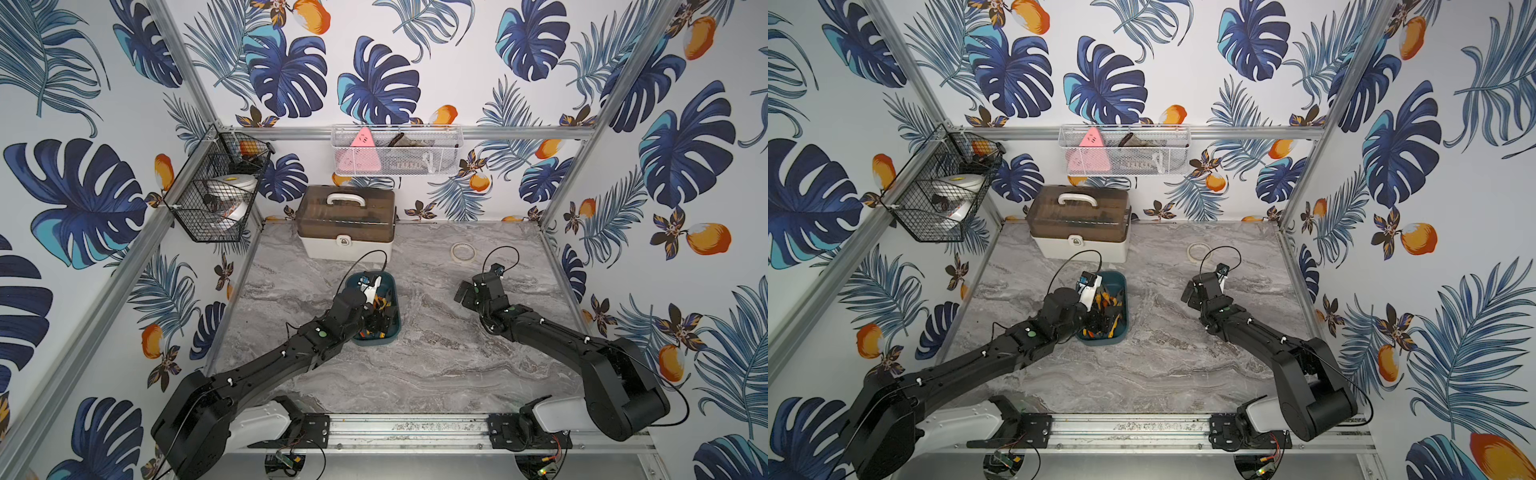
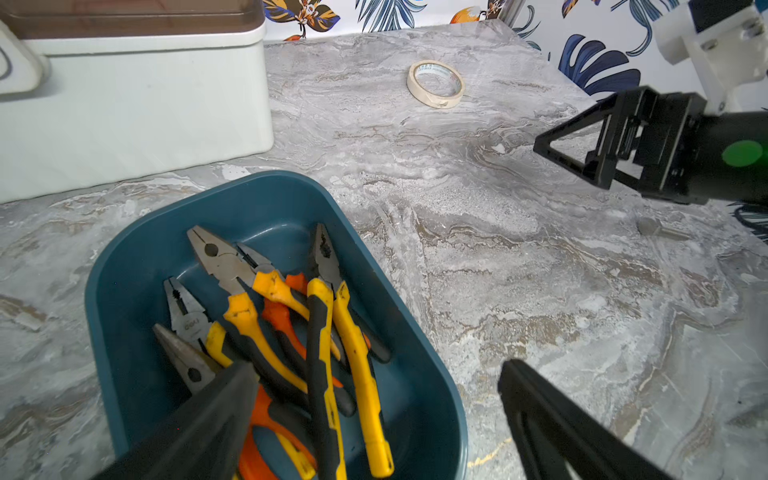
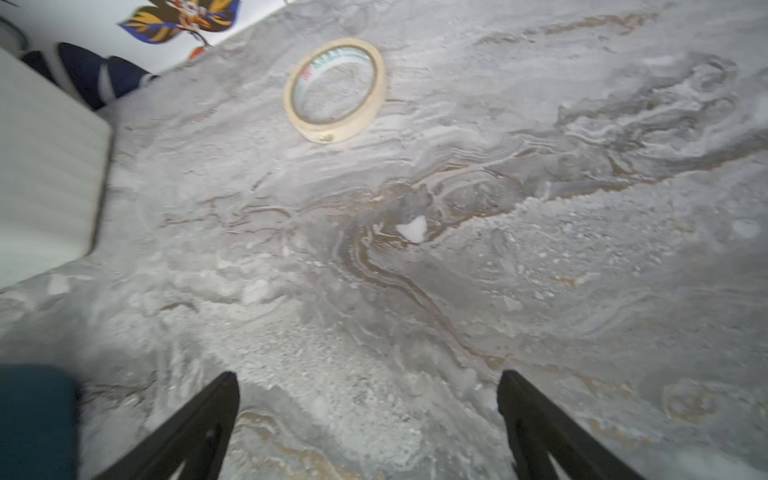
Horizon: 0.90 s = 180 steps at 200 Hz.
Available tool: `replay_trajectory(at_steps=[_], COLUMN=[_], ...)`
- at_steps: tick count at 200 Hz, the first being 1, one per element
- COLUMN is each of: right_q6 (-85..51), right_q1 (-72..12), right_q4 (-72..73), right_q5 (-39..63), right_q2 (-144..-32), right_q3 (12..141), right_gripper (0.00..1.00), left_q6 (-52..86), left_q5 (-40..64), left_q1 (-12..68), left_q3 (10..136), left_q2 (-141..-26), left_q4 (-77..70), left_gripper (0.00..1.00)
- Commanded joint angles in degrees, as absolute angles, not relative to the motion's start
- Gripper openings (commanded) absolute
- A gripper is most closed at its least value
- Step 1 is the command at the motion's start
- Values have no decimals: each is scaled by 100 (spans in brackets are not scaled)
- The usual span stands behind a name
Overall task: Take the pliers out of the storage box
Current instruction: Pick up the pliers from the storage box.
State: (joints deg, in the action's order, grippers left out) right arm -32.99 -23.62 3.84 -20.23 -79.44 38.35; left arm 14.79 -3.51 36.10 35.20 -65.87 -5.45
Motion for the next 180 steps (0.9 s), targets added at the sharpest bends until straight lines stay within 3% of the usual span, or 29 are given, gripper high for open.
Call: replay_trajectory(at_steps=[1,36,98,117,141,180], right_q6=[-3142,-3153,-3152,-3154,-3106,-3086], right_q1=[-2361,-2349,-2365,-2375,-2376,-2377], right_q4=[1019,1003,1230,1548,1534,1497], right_q5=[-1935,-2055,-1896,-1729,-1636,-1658], right_q2=[-7711,-7572,-7707,-7634,-7560,-7517], right_q3=[3454,3432,3423,3209,3229,3221], right_gripper=[100,100,100,100,100,100], left_q6=[1521,2833,2592,2507,2290,2159], left_q5=[-613,-2399,-1578,-1340,-1209,-2111], left_q1=[3613,3586,3570,3586,3777,4295], left_q3=[3358,3583,3458,3471,3908,4426], left_q2=[-6484,-6892,-7054,-7318,-7801,-8405], left_q4=[-984,-156,-677,-743,-403,198], left_gripper=[99,99,99,89,65,49])
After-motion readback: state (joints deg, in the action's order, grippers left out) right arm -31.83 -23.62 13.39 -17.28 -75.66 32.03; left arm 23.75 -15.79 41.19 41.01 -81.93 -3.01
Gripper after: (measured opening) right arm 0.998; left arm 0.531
